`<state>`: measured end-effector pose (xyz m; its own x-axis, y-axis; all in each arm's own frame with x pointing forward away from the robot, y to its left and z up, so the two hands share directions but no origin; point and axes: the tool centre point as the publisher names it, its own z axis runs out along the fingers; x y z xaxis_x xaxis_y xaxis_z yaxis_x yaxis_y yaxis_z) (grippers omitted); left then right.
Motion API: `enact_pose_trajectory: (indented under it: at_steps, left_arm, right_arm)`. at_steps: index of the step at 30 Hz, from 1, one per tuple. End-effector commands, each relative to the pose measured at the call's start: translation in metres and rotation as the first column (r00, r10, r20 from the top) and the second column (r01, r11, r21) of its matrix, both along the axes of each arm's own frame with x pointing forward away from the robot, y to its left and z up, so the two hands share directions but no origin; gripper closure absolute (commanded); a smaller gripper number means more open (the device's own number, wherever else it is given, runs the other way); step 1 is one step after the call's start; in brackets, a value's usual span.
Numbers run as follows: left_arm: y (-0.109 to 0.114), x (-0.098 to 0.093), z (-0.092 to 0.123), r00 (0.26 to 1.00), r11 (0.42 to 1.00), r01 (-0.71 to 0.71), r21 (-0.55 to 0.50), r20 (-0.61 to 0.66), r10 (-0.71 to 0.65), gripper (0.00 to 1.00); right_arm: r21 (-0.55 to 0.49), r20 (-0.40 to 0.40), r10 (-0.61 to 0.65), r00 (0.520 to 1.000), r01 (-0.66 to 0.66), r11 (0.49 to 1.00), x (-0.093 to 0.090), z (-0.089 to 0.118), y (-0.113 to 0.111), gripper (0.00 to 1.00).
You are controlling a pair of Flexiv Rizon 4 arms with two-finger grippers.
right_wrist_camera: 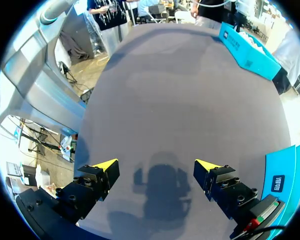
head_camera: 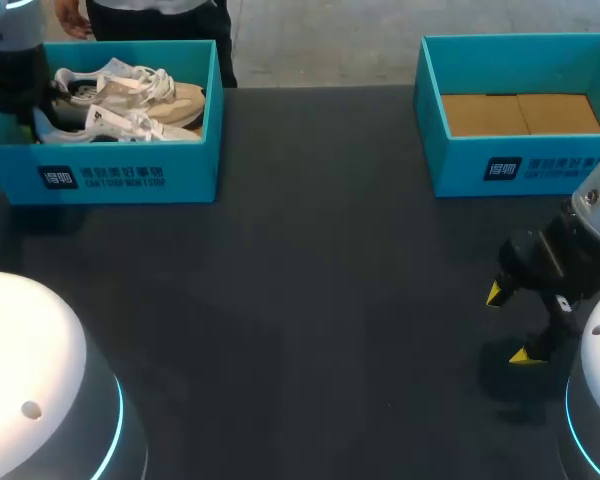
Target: Take the shoe out of the shoebox, open the shoe tongue, remove and reinsert the insole, then place the shoe into the shoebox
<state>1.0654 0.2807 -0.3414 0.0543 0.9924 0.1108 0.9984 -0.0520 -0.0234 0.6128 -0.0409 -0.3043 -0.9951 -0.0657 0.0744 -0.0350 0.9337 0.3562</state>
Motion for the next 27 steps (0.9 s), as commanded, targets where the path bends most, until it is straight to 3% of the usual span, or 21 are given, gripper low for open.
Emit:
enact_pose_trajectory:
  at_steps: [1, 17, 27]
  left_arm:
    - [0.000, 0.005, 0.006, 1.000, 1.000, -0.013, -0.006, 0.000, 0.013, 1.00]
    - [0.016, 0.026, 0.027, 0.998, 0.999, -0.051, 0.017, 0.033, 0.050, 1.00]
    - [0.030, 0.019, 0.046, 0.999, 0.999, -0.020, 0.036, 0.047, 0.018, 1.00]
  right_arm:
    - [-0.002, 0.002, -0.001, 1.000, 0.001, 1.000, -0.001, -0.001, 0.001, 0.00]
    - [-0.002, 0.002, -0.001, 1.000, 0.001, 1.000, -0.001, -0.001, 0.001, 0.00]
    - [-0.002, 0.002, -0.001, 1.000, 0.001, 1.000, -0.001, -0.001, 0.001, 0.00]
